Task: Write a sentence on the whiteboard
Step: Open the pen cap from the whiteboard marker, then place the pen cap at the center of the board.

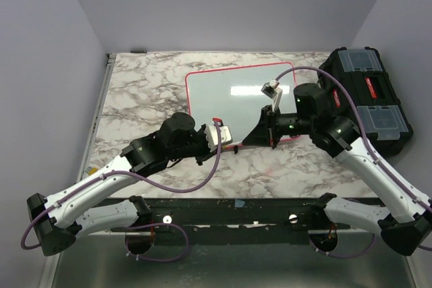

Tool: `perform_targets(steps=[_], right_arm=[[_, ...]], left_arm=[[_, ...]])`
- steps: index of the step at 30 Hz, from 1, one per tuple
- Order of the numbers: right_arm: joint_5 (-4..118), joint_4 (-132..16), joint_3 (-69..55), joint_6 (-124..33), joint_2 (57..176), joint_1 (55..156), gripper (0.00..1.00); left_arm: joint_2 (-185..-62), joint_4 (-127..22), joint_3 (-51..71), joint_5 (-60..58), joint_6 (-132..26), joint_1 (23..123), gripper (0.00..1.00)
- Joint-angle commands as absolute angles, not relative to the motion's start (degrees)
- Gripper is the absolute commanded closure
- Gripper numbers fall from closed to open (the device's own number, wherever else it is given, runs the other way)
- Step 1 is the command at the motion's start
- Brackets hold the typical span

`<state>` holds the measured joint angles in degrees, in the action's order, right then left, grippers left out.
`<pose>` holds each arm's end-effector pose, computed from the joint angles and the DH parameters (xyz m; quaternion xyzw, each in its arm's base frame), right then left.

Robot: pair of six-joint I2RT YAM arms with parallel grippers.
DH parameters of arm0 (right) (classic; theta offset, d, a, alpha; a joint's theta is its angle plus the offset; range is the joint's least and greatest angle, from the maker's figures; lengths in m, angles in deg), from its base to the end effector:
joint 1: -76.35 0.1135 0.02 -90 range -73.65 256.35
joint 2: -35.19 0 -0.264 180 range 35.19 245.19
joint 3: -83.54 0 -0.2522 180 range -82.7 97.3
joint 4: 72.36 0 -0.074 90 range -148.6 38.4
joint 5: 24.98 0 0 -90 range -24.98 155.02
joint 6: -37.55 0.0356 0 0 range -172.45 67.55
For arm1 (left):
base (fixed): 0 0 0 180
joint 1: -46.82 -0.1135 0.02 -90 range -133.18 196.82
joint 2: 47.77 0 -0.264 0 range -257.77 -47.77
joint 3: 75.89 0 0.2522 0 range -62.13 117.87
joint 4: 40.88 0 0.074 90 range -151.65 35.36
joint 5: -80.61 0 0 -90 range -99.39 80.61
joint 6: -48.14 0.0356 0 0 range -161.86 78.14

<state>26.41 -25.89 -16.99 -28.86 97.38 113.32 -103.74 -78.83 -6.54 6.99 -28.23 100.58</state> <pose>0.1676 0.1540 0.3723 -0.2610 0.7889 0.4871 0.2687 0.1196 -0.1801 0.3457 0.5261 0.6502 -0.2961 0.4614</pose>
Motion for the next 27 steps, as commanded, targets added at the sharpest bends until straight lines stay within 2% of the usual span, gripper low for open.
perform_targets(steps=[1, 16, 27], right_arm=[[27.7, -17.9, -15.7, -30.8, 92.3, 111.0, 0.99], [33.3, -15.6, -14.7, -31.4, 89.6, 110.8, 0.99], [38.4, -18.7, -16.2, -30.3, 89.4, 110.8, 0.99]], left_arm=[[-103.0, -87.0, -8.8, -1.8, -29.0, 98.3, 1.00], [-100.5, -85.9, -9.2, -7.3, -30.5, 97.7, 1.00], [-102.2, -90.9, -5.2, -21.2, -48.4, 97.7, 1.00]])
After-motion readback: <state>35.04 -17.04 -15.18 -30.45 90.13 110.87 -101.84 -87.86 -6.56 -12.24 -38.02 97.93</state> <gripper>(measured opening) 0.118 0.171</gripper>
